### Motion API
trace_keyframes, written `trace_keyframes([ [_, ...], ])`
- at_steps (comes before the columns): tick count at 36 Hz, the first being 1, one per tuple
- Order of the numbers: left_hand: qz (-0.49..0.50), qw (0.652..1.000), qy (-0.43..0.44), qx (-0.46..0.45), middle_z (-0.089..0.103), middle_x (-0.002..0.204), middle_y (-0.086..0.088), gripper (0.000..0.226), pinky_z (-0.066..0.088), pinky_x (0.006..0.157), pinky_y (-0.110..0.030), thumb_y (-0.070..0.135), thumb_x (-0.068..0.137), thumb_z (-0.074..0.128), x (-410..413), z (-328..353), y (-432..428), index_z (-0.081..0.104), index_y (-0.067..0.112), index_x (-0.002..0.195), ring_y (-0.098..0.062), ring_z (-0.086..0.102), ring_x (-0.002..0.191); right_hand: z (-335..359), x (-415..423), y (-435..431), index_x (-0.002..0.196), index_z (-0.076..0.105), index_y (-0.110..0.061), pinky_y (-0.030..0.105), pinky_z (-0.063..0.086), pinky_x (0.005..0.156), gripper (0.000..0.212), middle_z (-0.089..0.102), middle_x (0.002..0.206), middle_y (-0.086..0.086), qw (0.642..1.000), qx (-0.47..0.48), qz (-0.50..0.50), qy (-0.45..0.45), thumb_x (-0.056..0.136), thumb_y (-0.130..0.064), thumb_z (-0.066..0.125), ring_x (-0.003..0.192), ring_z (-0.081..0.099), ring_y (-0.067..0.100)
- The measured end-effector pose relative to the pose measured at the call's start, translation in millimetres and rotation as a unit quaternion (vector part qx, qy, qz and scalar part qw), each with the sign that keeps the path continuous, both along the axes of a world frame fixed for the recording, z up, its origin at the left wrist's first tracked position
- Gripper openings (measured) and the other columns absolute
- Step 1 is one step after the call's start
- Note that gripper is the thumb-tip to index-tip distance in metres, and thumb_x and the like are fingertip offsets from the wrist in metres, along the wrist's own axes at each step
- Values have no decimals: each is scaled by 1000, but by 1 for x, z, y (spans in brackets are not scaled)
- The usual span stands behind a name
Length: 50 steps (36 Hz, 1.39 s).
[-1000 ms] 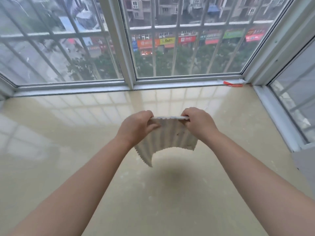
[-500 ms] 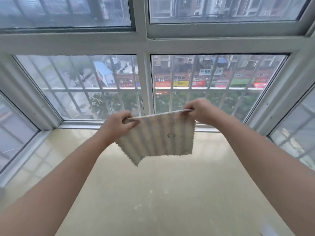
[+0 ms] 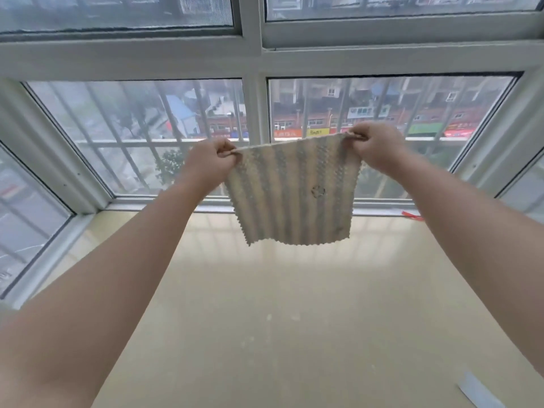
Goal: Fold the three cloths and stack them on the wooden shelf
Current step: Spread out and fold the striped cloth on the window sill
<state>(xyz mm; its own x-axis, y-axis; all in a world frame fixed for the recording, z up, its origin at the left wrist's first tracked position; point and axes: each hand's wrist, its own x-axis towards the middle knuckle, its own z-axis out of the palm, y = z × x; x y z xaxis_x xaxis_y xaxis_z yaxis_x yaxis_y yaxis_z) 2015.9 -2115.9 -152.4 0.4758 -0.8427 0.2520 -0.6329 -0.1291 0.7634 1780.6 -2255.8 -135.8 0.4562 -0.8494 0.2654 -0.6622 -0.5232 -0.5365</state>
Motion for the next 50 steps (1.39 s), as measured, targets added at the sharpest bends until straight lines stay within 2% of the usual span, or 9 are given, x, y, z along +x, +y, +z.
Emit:
trace_keyframes([
  [3,32,999,6,-10,49,68,8,8,38,69,-26,17,85,65,0,-18,-12,62,11,90,-17,48,77,-16,2,-5,100,67,1,28,29,63,22,65,99,19,1000,-10,-22,-8,87,-4,49,90,55,29],
  [7,46,999,13,-21,46,69,9,13,37,62,-21,19,85,66,2,-40,-24,57,12,90,-13,46,70,-35,8,-11,105,68,-8,22,34,73,26,66,107,14,998,-4,-53,-33,87,-7,49,103,57,28],
  [12,65,997,11,-38,47,68,12,11,39,68,-22,17,87,63,2,-60,-29,52,17,84,-13,48,74,-57,11,-16,106,66,-7,18,30,66,28,59,90,9,996,-14,-69,-52,85,-8,47,84,49,15],
  [16,53,996,65,-37,49,72,14,27,40,69,-15,15,87,63,-4,-95,-22,45,30,72,3,47,66,-93,6,-10,103,65,-4,18,30,55,25,58,89,10,998,-5,-59,-32,84,-8,49,83,48,16],
  [19,39,993,112,0,51,73,11,26,39,67,-15,13,85,64,-9,-139,-8,48,29,72,-3,49,70,-136,-5,0,103,65,-2,19,24,59,24,63,99,15,999,20,-48,10,85,-8,51,88,52,22],
  [26,1,981,133,138,49,69,8,23,32,47,-11,16,84,65,-31,-245,35,50,24,69,-6,41,58,-247,-30,36,94,66,-5,19,33,55,23,54,82,3,986,154,-46,36,83,-3,46,79,46,17],
  [37,-57,920,136,363,51,71,8,11,35,62,-20,11,83,65,-71,-391,121,55,14,80,-17,49,77,-388,-76,122,83,64,-6,23,32,55,17,55,78,6,934,330,-29,138,81,0,48,76,46,20],
  [41,-72,899,142,409,48,70,9,16,31,55,-11,11,84,63,-77,-406,139,52,17,75,-12,44,72,-403,-86,136,81,63,-10,17,32,55,19,55,78,7,902,386,-2,192,82,1,47,77,47,21],
  [50,-145,859,123,475,50,66,7,24,34,58,-17,19,91,55,-90,-409,154,52,20,67,-14,47,70,-414,-95,155,83,72,-8,24,45,71,19,69,91,10,828,469,51,304,80,-3,54,89,60,22],
])
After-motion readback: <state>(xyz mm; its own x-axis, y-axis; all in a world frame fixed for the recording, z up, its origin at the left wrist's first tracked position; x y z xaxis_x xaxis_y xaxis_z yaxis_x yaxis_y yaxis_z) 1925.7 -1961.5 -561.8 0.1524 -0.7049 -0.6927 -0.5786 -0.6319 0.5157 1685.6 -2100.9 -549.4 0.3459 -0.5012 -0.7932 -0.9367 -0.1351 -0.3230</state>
